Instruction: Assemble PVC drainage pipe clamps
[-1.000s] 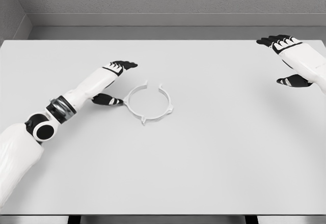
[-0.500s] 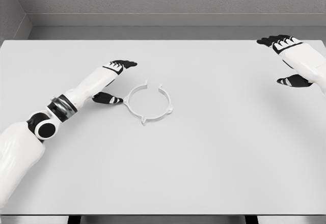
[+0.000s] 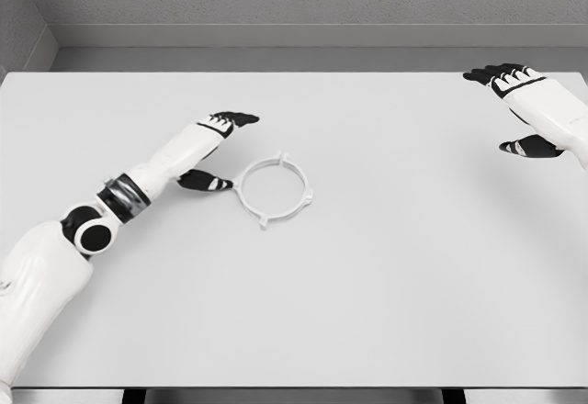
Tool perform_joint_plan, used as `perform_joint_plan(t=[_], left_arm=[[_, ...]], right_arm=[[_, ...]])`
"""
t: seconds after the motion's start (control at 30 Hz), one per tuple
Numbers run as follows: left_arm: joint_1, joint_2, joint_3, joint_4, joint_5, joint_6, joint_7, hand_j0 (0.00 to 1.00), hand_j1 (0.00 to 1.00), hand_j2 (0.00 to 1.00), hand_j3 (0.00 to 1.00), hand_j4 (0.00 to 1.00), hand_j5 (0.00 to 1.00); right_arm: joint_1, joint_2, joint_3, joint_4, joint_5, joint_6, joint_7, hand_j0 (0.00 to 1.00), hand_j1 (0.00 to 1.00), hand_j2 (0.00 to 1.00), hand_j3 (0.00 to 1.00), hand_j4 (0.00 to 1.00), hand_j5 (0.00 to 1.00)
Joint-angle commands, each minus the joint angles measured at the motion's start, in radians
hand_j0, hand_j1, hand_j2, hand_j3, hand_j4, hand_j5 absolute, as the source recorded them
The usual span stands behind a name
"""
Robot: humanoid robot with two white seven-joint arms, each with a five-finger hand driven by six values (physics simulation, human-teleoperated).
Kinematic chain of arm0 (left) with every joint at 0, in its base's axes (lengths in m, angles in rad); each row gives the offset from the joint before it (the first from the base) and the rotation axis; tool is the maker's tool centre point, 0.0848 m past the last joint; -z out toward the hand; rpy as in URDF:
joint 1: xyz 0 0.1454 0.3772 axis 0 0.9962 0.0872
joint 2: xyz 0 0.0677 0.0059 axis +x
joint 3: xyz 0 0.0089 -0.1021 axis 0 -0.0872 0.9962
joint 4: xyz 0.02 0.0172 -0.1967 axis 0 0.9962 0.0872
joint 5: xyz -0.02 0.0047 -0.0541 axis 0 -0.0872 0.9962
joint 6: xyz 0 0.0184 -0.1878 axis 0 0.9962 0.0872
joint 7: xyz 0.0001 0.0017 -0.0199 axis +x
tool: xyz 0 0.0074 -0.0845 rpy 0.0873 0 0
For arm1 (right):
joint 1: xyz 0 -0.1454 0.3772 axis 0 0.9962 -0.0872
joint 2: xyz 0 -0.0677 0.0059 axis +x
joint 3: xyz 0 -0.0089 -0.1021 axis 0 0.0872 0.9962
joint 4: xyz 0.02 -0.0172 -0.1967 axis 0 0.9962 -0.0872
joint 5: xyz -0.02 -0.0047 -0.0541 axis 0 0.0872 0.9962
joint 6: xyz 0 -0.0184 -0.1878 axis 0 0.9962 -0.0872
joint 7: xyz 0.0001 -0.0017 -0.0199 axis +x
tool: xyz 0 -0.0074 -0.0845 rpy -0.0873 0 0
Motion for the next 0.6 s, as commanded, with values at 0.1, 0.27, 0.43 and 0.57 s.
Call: perform_joint_plan(t=[0.1,0.27,0.43,0.57], left_arm=[[0.0,-0.009,0.001,-0.003,0.008,0.0,0.0,1.0,1.0,1.0,1.0,1.0,1.0],[-0.005,-0.004,0.004,0.0,0.009,0.0,0.0,1.0,1.0,1.0,1.0,1.0,1.0],[-0.025,0.1,0.019,0.003,0.026,0.0,0.003,1.0,1.0,1.0,1.0,1.0,1.0],[-0.014,0.237,0.093,-0.031,0.055,0.0,0.003,1.0,1.0,1.0,1.0,1.0,1.0]], right_arm=[[0.0,0.0,0.0,0.002,-0.006,0.003,-0.001,1.0,1.0,1.0,1.0,1.0,1.0],[0.0,-0.002,0.0,0.002,-0.006,0.003,-0.001,1.0,1.0,1.0,1.0,1.0,1.0],[0.0,0.0,0.0,0.0,-0.006,0.003,-0.001,1.0,1.0,1.0,1.0,1.0,1.0],[0.0,0.0,0.0,0.002,-0.006,0.003,-0.001,1.0,1.0,1.0,1.0,1.0,1.0]])
